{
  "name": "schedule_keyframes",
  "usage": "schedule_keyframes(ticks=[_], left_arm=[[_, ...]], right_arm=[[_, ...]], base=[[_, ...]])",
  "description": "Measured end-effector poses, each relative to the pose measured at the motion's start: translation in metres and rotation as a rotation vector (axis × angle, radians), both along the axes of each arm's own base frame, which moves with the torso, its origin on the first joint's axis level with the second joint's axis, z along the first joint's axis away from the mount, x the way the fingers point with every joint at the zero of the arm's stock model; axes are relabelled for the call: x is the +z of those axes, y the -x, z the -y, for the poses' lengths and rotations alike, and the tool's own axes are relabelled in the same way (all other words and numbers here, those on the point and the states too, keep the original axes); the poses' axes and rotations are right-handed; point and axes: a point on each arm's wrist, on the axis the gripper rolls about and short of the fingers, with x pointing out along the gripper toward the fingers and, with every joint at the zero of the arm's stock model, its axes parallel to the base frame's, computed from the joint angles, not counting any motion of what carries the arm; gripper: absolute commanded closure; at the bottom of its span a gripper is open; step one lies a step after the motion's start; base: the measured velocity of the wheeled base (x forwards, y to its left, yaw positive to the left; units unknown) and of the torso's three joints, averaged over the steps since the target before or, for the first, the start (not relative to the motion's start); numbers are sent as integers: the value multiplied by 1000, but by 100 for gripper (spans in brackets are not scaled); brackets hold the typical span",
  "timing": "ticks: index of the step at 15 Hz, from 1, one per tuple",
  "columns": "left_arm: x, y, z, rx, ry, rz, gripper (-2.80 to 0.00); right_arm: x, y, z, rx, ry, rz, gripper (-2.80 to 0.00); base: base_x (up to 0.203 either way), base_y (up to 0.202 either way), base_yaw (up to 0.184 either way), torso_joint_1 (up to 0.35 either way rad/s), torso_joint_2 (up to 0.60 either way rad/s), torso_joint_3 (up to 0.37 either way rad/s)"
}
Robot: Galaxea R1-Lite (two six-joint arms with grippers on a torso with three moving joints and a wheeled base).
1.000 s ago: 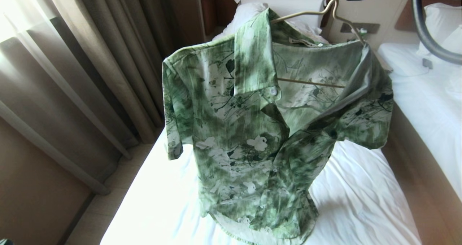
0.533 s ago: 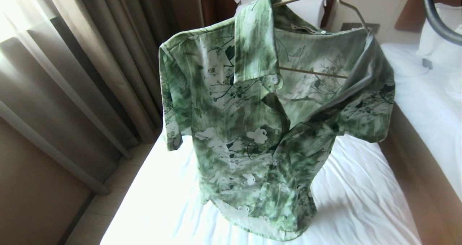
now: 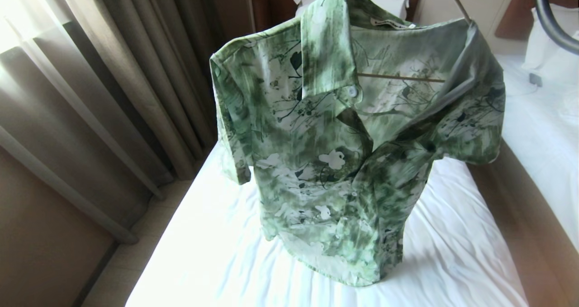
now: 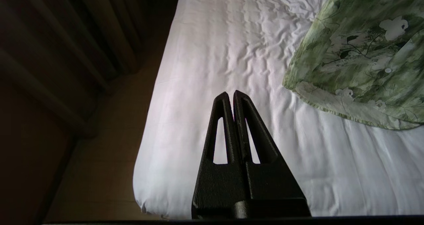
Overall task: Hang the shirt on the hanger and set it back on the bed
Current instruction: Take the clothes hanger out of the clothes
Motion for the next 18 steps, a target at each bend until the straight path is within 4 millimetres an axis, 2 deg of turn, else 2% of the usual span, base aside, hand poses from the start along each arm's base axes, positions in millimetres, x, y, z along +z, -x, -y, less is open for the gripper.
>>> schedule_keyframes(ticks=[18], left_arm=[[-4,-1,0,-9,11,-11,0]], right_arm=[[1,2,1,-8,-23,-16,0]], base=[[0,0,0,0,0,0]])
